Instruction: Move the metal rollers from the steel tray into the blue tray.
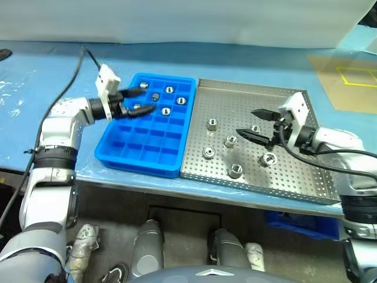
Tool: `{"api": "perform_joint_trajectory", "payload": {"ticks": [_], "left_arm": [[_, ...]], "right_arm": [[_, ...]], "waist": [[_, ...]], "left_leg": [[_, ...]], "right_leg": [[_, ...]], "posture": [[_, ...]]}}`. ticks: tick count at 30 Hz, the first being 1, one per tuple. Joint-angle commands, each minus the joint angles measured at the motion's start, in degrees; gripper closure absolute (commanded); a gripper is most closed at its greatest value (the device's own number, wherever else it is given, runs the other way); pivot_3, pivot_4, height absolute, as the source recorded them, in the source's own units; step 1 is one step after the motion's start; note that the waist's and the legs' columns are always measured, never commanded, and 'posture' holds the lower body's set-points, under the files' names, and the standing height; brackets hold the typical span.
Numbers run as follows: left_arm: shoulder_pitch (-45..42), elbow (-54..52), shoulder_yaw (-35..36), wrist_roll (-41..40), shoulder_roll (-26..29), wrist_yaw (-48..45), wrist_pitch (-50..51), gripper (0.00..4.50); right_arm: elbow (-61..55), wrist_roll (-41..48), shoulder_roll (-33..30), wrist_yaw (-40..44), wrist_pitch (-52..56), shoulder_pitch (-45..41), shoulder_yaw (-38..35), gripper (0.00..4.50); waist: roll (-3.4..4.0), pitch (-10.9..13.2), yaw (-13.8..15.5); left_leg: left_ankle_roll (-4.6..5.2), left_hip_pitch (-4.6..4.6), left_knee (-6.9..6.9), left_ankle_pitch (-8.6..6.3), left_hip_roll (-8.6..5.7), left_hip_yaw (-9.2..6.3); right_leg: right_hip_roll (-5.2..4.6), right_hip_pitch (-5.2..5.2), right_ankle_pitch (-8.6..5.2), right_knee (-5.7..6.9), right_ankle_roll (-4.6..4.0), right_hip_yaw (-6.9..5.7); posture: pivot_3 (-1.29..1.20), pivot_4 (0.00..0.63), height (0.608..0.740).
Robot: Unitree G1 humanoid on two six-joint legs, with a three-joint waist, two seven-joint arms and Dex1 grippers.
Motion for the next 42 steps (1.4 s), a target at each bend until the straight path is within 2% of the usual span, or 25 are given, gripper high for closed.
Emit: {"api": "perform_joint_trajectory", "payload": {"ticks": [1,8,20,26,35,42], "left_arm": [[1.54,-5.62,-1.01,-1.21,-0.8,-0.3,2.01,0.0],[4.46,-12.1,-1.86,-2.65,-3.18,1.18,5.54,0.0],[2.9,-11.04,-1.23,-3.06,-3.73,0.95,5.38,0.0],[2.77,-11.82,-2.28,-2.77,-5.88,1.65,5.09,0.0],[2.11,-10.9,-2.95,-1.92,-6.7,1.38,4.22,0.0],[2.23,-10.97,-3.25,-2.09,-6.55,1.44,4.1,0.0]], "right_arm": [[-3.42,2.0,-0.68,-0.84,1.14,0.55,-2.65,0.03],[-5.62,0.55,-1.53,-2.1,0.45,3.44,-1.86,0.03],[-4.95,0.34,-4.0,-2.18,-0.01,4.28,-3.3,0.03],[-0.52,-2.49,-6.7,-1.14,-2.25,10.59,-4.13,0.03],[2.15,-5.97,-3.97,-3.46,-4.5,16.62,-2.38,0.03],[9.23,-9.21,-1.19,-3.91,-7.72,15.32,-0.19,0.03]], "waist": [[-0.01,0.0,-0.04],[0.0,0.0,-0.16],[0.0,0.0,-0.28],[-0.01,-0.01,-0.14],[0.0,-0.01,-1.12],[0.0,-0.01,-1.55]], "left_leg": [[-0.02,0.0,0.0,0.01,0.01,-0.01],[-0.07,0.03,-0.09,0.04,-0.05,-0.01],[-0.07,0.08,-0.11,0.04,-0.06,-0.01],[-0.03,0.06,-0.11,0.02,-0.08,0.0],[-0.01,0.11,-0.11,0.01,-0.07,-0.01],[0.0,0.12,-0.1,0.0,-0.09,-0.01]], "right_leg": [[0.0,0.0,0.0,0.01,0.0,-0.01],[0.02,-0.05,0.0,0.0,0.0,0.0],[0.08,-0.06,0.0,-0.02,0.0,0.07],[0.04,0.01,0.0,-0.13,0.0,0.06],[0.08,0.03,0.0,-0.17,0.01,0.06],[0.07,0.06,0.0,-0.17,0.01,0.06]], "posture": [[-0.1,0.15,0.74],[-0.12,0.15,0.74],[-0.13,0.15,0.74],[-0.15,0.15,0.74],[-0.16,0.15,0.74],[-0.15,0.15,0.74]]}}
